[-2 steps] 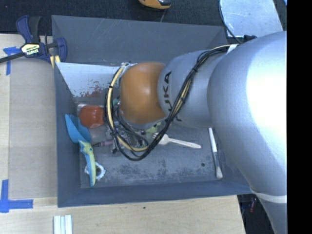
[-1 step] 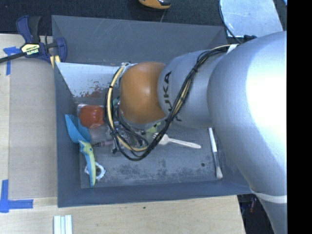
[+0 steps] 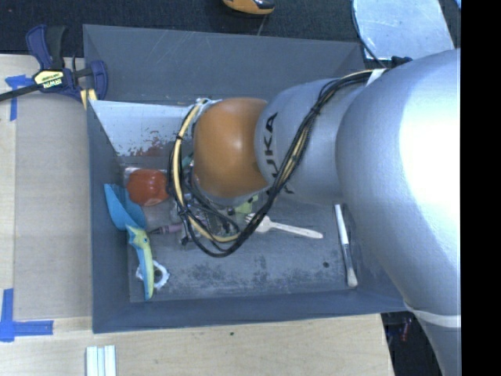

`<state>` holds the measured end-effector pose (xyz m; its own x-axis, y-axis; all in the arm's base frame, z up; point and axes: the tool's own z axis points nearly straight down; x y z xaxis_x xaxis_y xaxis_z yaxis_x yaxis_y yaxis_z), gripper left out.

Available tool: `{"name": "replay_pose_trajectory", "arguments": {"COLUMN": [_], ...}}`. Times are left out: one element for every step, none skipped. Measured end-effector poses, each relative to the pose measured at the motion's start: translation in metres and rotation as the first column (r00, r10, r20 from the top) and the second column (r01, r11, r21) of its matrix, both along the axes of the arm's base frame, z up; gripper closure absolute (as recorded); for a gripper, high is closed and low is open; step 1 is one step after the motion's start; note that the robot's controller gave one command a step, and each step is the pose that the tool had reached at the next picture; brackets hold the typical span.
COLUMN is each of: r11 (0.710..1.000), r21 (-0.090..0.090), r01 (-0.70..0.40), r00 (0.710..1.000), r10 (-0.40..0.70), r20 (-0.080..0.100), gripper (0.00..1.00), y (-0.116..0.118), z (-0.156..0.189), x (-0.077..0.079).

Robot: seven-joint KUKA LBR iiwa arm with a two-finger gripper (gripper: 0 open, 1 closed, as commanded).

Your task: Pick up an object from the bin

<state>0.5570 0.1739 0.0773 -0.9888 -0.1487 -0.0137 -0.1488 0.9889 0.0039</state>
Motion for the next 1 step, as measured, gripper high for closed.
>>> {"name": "replay_pose_trajectory", "arguments": {"r11": [1.000], "r21": [-0.003], "r01": [0.000], "r00": [1.000], "r10": [0.000], "r20": [-0.010], "gripper": [1.00], "y": [-0.0008], "z": [0.0359], "x": [-0.0026]}}
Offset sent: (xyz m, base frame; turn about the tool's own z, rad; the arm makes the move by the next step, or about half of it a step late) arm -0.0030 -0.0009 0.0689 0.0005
